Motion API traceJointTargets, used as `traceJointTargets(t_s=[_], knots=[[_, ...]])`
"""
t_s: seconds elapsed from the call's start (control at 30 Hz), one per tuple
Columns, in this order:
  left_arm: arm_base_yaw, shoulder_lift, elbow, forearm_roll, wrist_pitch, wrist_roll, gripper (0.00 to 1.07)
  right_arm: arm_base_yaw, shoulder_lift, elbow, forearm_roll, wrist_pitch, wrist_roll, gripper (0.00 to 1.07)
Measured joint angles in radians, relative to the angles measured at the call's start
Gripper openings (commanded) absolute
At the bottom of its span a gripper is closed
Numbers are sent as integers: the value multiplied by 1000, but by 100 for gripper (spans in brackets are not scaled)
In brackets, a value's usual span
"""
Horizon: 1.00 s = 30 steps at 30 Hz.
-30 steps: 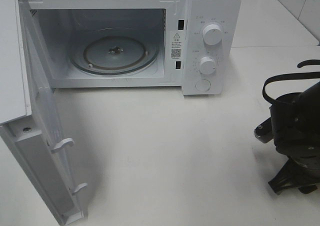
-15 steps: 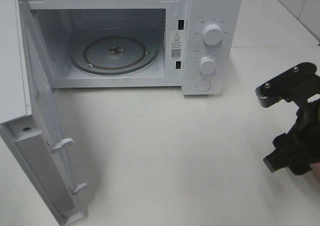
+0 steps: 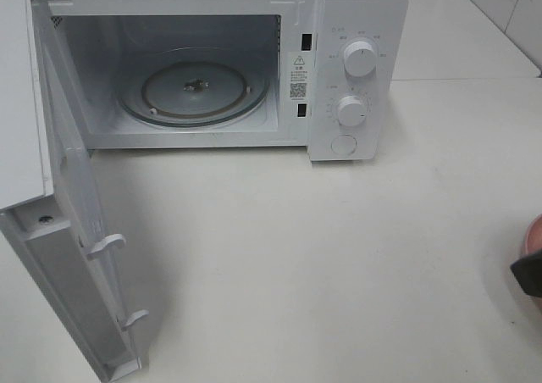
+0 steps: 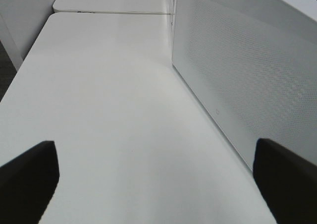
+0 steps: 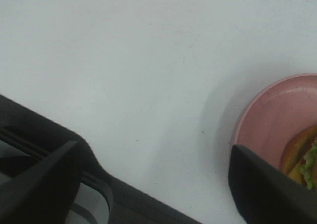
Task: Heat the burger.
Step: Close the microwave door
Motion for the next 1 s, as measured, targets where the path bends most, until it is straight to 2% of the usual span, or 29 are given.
traceJointTargets(t_s=[0.17, 0.4, 0.6, 0.7, 0.73, 0.83, 0.87, 0.93, 1.0], knots=[[0, 0, 0, 0, 0, 0, 102, 0, -199, 0, 23, 76, -6, 76], [0, 0, 0, 0, 0, 0, 102, 0, -302, 0, 21, 144, -6, 76], [0, 0, 0, 0, 0, 0, 102, -7, -395, 69, -3, 148, -6, 76], [0, 0, 0, 0, 0, 0, 102, -62, -426, 108, -3, 121, -9, 76], [0, 0, 0, 0, 0, 0, 102, -119, -443, 117, -3, 106, -26, 76], [0, 0, 0, 0, 0, 0, 102, -143, -450, 120, -3, 99, -32, 76], [0, 0, 0, 0, 0, 0, 102, -198, -472, 120, -3, 98, -48, 76], [0, 0, 0, 0, 0, 0, 102, -226, -486, 120, -3, 98, -57, 76], [0, 0, 0, 0, 0, 0, 102, -300, -540, 120, -3, 95, -75, 76]])
